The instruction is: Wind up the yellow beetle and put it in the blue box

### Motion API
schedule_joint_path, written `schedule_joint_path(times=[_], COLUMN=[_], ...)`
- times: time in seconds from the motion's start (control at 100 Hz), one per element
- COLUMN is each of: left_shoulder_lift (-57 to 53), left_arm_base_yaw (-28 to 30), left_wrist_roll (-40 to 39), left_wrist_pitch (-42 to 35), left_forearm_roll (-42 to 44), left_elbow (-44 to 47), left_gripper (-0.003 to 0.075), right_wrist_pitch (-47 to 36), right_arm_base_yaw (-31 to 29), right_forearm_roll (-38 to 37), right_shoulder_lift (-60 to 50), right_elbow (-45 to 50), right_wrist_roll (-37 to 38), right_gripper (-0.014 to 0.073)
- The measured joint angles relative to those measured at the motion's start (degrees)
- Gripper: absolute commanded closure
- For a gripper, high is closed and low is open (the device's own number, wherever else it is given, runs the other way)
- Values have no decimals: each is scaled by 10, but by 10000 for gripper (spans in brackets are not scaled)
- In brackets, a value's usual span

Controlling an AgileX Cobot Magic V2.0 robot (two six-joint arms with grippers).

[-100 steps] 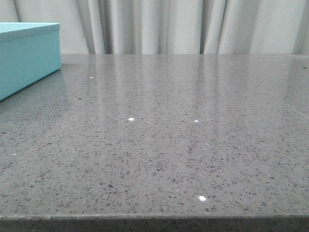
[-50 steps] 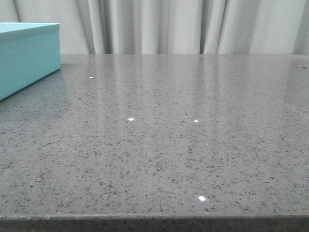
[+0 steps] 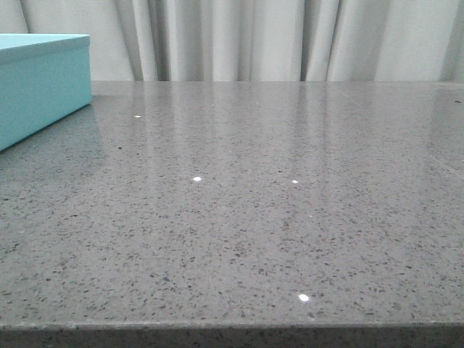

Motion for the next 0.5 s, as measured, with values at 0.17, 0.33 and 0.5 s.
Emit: schedule_joint_path(times=[0.17,0.33,0.5], left_shoulder_lift=[-21,-65,-78], left_arm_base_yaw=[-15,-16,-16], left_wrist_roll=[-85,-105,-106], left_wrist_pitch=[-77,-87,-93], left_forearm_roll=[62,72,73], left_elbow=[58,106,125], left_gripper=[741,741,741], right_wrist_pitch=[0,0,-1], right_arm_base_yaw=[0,0,0], right_forearm_roll=[0,0,0], right_shoulder_lift=[0,0,0], right_elbow=[0,0,0], right_wrist_roll=[0,0,0], right_gripper=[660,660,660])
